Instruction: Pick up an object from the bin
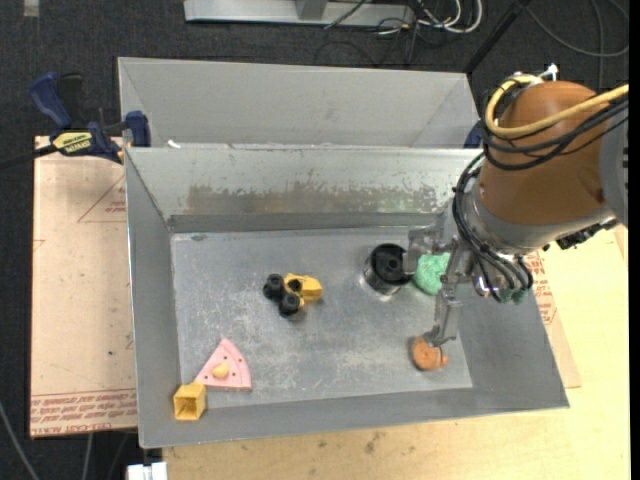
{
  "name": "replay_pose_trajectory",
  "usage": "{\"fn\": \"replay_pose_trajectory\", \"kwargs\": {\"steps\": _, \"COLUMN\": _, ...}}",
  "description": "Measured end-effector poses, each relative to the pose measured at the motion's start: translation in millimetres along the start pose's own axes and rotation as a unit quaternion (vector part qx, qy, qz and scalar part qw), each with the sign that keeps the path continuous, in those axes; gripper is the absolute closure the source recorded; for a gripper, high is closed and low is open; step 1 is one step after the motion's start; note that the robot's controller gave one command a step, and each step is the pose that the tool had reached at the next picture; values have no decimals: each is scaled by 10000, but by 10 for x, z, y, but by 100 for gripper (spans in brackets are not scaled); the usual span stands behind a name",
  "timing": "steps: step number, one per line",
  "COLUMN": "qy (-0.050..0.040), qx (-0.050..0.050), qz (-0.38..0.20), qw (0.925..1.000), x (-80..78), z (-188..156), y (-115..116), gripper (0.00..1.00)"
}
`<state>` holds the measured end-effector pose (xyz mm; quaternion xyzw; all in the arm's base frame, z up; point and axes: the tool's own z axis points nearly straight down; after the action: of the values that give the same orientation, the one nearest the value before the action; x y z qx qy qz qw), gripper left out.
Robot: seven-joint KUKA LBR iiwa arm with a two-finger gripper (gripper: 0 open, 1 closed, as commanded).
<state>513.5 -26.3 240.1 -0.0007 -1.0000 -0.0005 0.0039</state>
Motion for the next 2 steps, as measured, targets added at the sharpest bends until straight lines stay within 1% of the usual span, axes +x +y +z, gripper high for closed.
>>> {"fn": "replay_pose_trajectory", "kwargs": {"steps": 1, "qy": -45, "qx": 2, "qz": -3, "qw": 10000, "x": -14, "z": -45, "y": 1, "gripper": 0}}
{"fn": "replay_pose_trajectory", "kwargs": {"steps": 2, "qy": -80, "qx": -2, "qz": 310, "qw": 9995, "x": -263, "z": 518, "y": 254, "gripper": 0}}
